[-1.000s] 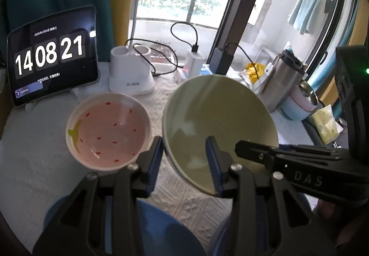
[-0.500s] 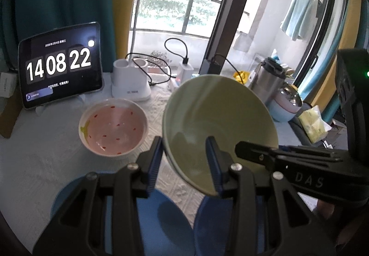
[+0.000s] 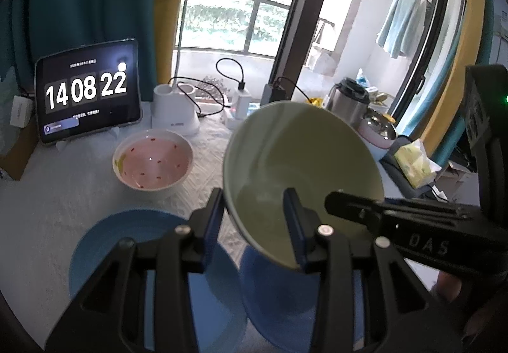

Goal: Organize plates and bowls

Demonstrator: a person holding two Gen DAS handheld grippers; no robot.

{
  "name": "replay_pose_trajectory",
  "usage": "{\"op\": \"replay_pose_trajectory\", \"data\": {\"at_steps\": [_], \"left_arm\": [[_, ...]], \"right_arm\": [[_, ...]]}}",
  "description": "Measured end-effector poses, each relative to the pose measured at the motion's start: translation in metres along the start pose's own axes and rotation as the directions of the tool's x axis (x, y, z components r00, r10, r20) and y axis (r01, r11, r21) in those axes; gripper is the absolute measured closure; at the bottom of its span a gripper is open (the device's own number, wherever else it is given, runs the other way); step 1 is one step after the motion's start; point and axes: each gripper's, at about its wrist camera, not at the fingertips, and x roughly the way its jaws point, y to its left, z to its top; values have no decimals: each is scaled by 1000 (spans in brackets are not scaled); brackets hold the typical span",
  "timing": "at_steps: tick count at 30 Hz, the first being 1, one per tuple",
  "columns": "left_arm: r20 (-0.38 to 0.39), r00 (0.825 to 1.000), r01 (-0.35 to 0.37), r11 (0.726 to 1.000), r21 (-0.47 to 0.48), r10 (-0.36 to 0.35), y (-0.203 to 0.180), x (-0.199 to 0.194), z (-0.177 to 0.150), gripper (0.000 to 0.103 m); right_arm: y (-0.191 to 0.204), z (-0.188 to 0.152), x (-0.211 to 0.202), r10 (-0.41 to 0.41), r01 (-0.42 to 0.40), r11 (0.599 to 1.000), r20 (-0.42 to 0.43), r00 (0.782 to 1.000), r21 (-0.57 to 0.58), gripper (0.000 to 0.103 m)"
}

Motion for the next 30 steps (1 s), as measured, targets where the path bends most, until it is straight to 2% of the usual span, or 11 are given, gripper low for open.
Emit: {"op": "replay_pose_trajectory", "data": {"at_steps": [16,30], "left_arm": [[-28,999,20,999,35,-19,-23,-20,-35,64],[-113,993,33,997,66,-25,-40,-10,-69,64]], "right_arm": [[-14,-43,-25,-11,11,1000,9,1000,29,78],[-38,-80,-19,-27,30,996,-32,999,89,78]]}}
